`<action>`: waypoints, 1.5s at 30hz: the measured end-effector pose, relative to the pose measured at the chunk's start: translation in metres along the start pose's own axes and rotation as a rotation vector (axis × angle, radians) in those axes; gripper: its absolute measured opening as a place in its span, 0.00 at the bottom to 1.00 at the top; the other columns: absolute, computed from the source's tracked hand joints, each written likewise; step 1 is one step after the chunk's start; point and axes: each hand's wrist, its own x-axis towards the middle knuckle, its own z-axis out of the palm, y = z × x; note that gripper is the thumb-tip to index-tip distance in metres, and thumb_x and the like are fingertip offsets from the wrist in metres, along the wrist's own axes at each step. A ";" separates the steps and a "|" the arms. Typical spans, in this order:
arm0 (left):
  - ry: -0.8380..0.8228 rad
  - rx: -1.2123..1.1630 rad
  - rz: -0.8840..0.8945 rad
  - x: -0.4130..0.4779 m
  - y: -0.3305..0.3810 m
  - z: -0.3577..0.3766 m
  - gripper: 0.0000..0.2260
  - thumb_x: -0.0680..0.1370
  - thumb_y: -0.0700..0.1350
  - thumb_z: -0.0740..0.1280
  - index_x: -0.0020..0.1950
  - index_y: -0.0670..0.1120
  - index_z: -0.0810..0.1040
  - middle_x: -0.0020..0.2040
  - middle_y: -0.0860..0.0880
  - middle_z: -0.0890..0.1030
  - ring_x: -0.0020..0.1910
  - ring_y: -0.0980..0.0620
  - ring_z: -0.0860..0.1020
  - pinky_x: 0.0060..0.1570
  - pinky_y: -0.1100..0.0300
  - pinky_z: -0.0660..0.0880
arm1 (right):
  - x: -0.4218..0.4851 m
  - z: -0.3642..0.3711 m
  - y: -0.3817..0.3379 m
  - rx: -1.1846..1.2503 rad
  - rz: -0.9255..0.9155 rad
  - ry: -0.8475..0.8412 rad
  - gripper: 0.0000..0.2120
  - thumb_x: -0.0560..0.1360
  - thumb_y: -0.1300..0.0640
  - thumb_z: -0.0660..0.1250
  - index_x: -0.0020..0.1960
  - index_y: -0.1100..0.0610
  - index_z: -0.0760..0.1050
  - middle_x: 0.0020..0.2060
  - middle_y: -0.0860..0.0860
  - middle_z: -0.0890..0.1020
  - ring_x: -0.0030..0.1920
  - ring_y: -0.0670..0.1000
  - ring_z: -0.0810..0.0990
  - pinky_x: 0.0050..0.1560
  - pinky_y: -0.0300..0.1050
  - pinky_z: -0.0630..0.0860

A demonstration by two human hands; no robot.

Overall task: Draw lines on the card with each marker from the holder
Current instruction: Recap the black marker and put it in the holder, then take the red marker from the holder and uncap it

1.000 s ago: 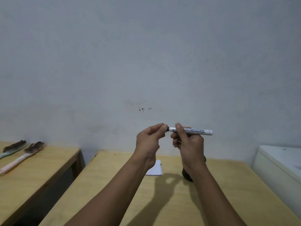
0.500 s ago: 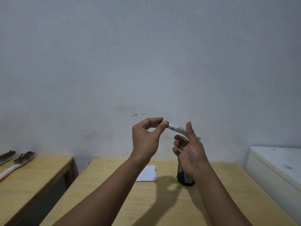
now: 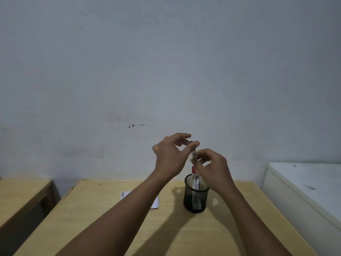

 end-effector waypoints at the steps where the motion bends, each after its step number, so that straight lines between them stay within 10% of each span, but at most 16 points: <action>1: -0.012 0.011 -0.024 0.002 -0.005 0.006 0.14 0.74 0.61 0.71 0.55 0.57 0.82 0.40 0.64 0.81 0.48 0.64 0.78 0.56 0.52 0.60 | 0.004 -0.003 0.007 0.003 0.016 0.030 0.04 0.76 0.54 0.73 0.49 0.52 0.81 0.41 0.42 0.84 0.43 0.37 0.80 0.37 0.30 0.72; 9: -0.295 0.349 -0.197 -0.003 -0.065 0.052 0.19 0.76 0.61 0.69 0.65 0.56 0.78 0.57 0.58 0.83 0.58 0.55 0.78 0.54 0.50 0.59 | 0.008 -0.005 0.052 -0.155 0.068 -0.089 0.36 0.78 0.60 0.70 0.78 0.41 0.55 0.43 0.43 0.78 0.37 0.45 0.82 0.37 0.36 0.76; 14: -0.390 0.363 -0.269 -0.005 -0.083 0.071 0.17 0.79 0.56 0.66 0.68 0.58 0.76 0.58 0.57 0.84 0.62 0.53 0.77 0.53 0.50 0.57 | 0.004 0.006 0.073 -0.304 0.044 -0.165 0.32 0.77 0.55 0.69 0.75 0.37 0.59 0.42 0.44 0.79 0.43 0.47 0.81 0.45 0.52 0.82; 30: -0.313 0.237 -0.366 -0.005 -0.080 0.081 0.09 0.78 0.51 0.68 0.58 0.57 0.82 0.49 0.57 0.86 0.53 0.56 0.80 0.55 0.50 0.62 | 0.006 0.012 0.087 -0.402 0.057 -0.128 0.21 0.82 0.50 0.62 0.74 0.45 0.68 0.57 0.46 0.77 0.60 0.49 0.76 0.61 0.54 0.70; 40: -0.103 -0.301 -0.436 0.024 -0.040 0.013 0.08 0.78 0.46 0.70 0.53 0.58 0.81 0.52 0.52 0.84 0.49 0.54 0.79 0.50 0.54 0.75 | 0.009 0.009 0.033 -0.013 0.019 -0.004 0.24 0.77 0.41 0.68 0.71 0.45 0.71 0.51 0.43 0.80 0.53 0.45 0.79 0.55 0.44 0.72; 45: -0.045 -0.574 -0.663 0.025 -0.016 -0.046 0.12 0.76 0.50 0.72 0.58 0.49 0.83 0.54 0.51 0.84 0.55 0.50 0.78 0.52 0.52 0.67 | 0.000 0.004 -0.019 0.512 0.111 -0.090 0.17 0.75 0.54 0.74 0.62 0.56 0.80 0.41 0.55 0.87 0.41 0.51 0.85 0.44 0.46 0.81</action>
